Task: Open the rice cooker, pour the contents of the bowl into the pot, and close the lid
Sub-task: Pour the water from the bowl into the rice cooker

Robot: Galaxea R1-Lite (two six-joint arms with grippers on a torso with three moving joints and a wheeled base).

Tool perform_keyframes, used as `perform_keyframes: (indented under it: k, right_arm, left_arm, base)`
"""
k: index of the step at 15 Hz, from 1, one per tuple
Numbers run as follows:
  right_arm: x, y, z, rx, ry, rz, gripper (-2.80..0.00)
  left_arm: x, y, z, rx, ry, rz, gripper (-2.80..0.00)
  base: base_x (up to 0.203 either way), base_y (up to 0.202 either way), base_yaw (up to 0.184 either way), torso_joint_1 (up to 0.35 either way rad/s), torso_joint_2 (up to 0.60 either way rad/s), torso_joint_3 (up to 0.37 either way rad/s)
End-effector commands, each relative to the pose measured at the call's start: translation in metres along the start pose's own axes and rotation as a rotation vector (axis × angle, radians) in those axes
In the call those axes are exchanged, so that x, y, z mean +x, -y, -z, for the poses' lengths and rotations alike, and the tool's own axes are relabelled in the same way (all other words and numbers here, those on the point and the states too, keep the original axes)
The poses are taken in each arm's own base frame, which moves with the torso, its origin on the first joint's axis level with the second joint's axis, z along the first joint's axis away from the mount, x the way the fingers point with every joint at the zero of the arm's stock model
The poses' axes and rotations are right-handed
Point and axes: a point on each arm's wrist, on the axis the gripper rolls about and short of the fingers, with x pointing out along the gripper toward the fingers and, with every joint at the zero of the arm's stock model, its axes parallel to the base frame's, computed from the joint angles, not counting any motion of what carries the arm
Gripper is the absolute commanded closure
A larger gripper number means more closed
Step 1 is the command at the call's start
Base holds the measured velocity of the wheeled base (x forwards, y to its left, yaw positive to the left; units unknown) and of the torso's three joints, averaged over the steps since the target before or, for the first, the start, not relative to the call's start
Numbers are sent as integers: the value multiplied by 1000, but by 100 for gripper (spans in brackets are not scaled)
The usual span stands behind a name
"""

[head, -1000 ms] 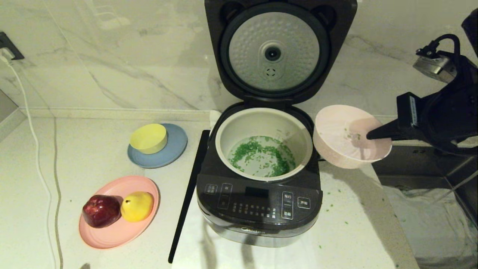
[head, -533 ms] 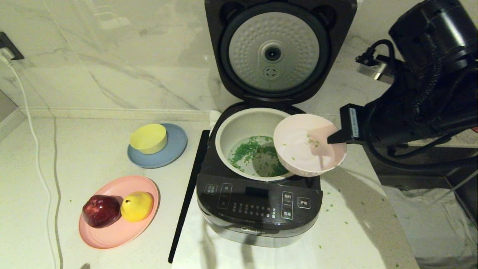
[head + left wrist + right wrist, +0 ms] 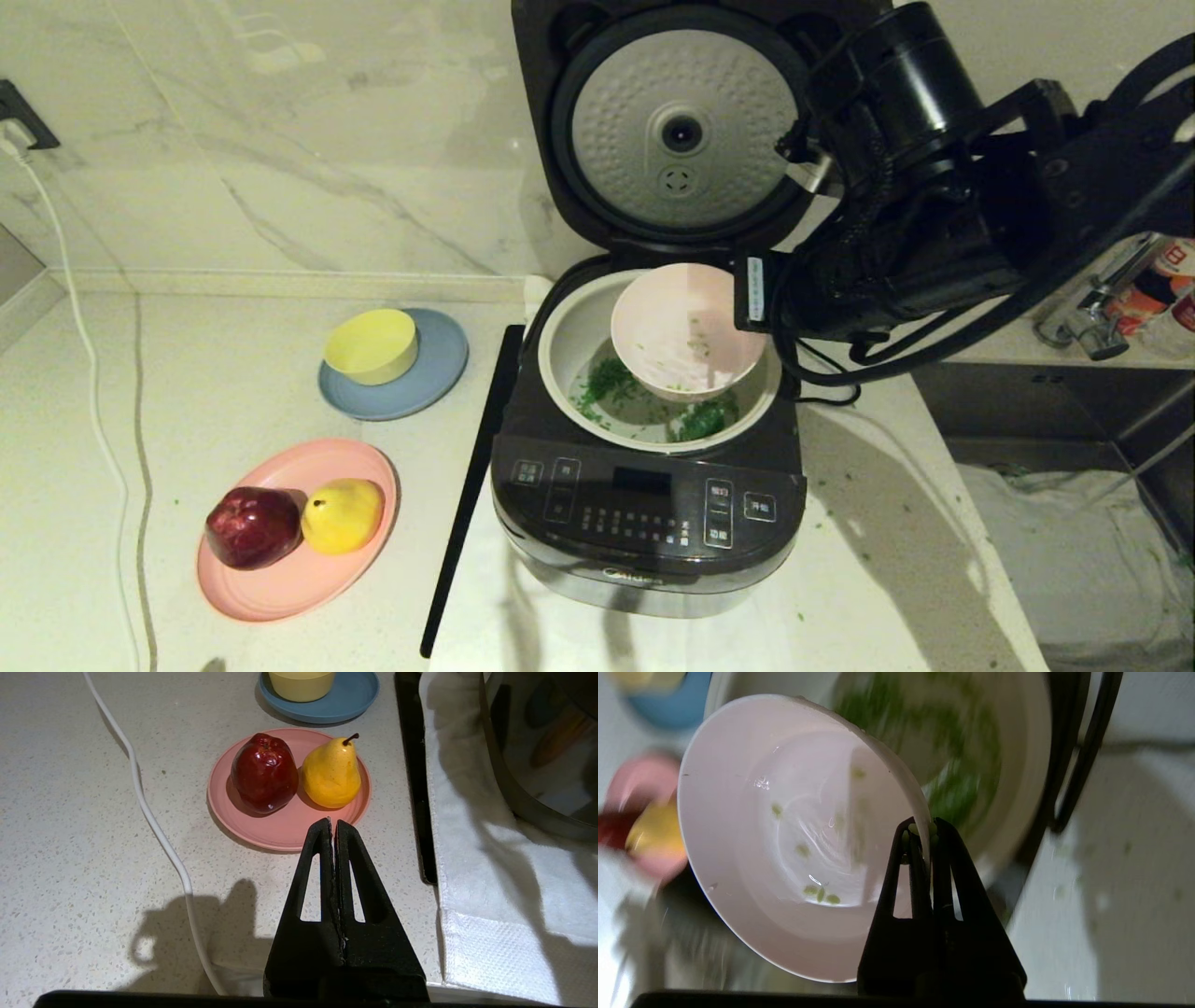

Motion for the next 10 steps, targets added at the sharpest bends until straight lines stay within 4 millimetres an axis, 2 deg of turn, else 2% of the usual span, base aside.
perform_keyframes:
  k: [1, 5, 10]
  right_arm:
    - [26, -12, 7, -13, 32, 59, 0]
    - [36, -18, 8, -8, 89, 95, 0]
    - [37, -18, 7, -6, 122, 131, 0]
  left_arm:
    - [1, 0, 3, 0, -10, 0, 0]
    - [1, 0, 2, 0, -9, -1, 0]
    - [1, 0, 3, 0, -11, -1, 0]
  base:
    - [0, 0, 0, 0, 0, 0]
    - [0, 0, 0, 0, 0, 0]
    - [0, 0, 0, 0, 0, 0]
